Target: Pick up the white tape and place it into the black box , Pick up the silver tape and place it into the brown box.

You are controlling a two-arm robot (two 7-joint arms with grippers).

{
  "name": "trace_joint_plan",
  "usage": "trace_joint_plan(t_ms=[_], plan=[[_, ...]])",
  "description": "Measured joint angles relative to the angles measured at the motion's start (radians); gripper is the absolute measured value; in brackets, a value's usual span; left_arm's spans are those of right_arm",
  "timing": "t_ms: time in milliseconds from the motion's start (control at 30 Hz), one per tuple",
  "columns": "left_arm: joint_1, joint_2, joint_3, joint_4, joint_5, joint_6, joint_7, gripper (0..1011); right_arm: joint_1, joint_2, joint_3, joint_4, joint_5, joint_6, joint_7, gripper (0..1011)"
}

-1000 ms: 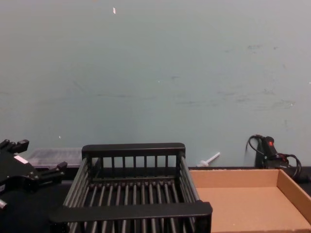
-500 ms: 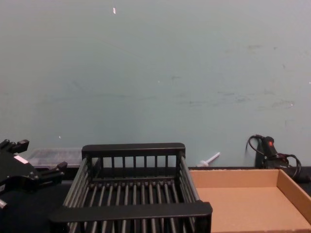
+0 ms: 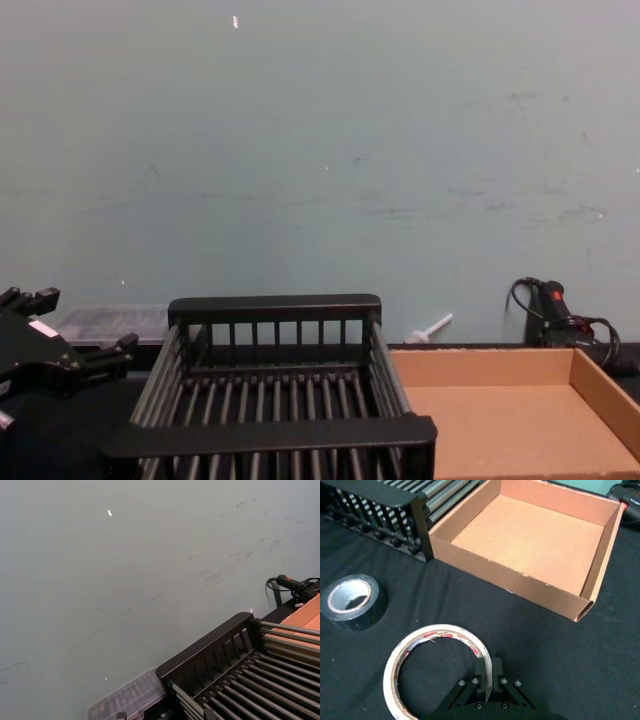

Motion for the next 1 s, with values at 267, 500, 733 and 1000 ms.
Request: trace_joint_plan(t_ms=[267, 500, 733, 1000], plan=[[0.0, 0.0, 0.0, 0.0, 0.0, 0.0, 0.0, 1001, -0.004, -0.003, 0.024, -0.028, -0.002, -0.026, 0.034, 80], [0.0, 0.0, 0.0, 0.0, 0.0, 0.0, 0.0, 1001, 0.003, 0.005, 0.042, -0.058, 0.0, -0.053, 0.056, 79], [0.0, 0.0, 0.0, 0.0, 0.0, 0.0, 0.0, 1002, 0.053, 0.001, 0.052, -0.057, -0.01, -0.076, 0.054, 80], [0.0, 0.0, 0.0, 0.0, 0.0, 0.0, 0.0, 1001, 0.152, -0.021, 0.042, -0.019, -0.045, -0.092, 0.051, 80]])
